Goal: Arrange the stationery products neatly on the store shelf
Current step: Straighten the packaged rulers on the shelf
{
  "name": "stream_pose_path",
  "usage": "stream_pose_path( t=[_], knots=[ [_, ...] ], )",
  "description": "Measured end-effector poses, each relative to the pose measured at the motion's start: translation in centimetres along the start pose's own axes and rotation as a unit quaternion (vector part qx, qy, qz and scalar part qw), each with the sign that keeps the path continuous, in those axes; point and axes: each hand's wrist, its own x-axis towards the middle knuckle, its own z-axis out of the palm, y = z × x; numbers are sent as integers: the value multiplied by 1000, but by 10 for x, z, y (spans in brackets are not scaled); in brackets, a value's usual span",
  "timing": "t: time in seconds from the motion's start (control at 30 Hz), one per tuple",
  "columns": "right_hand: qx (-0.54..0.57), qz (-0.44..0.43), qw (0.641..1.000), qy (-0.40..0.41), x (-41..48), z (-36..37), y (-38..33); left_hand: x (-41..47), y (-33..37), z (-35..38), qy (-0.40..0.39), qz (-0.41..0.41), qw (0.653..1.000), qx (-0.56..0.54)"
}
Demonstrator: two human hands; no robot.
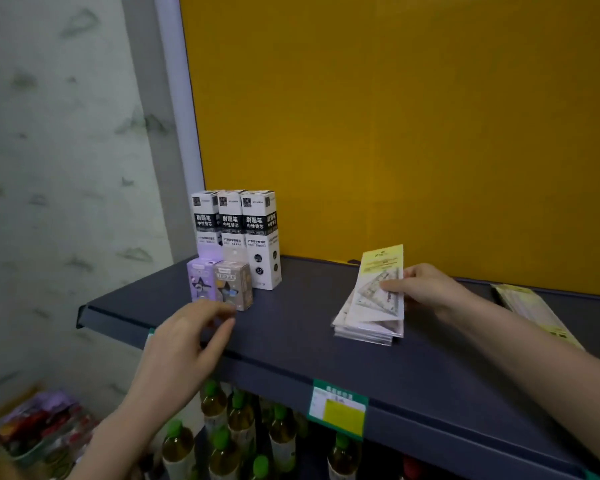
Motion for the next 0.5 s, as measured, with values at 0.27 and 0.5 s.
stream_pose_path(
  t=[0.27,0.5],
  knots=[
    [-314,6,947,67,9,9,1,37,-68,1,48,5,998,-36],
    [-378,-71,916,117,3,37,-52,74,-124,10,34,24,995,-86]
  ],
)
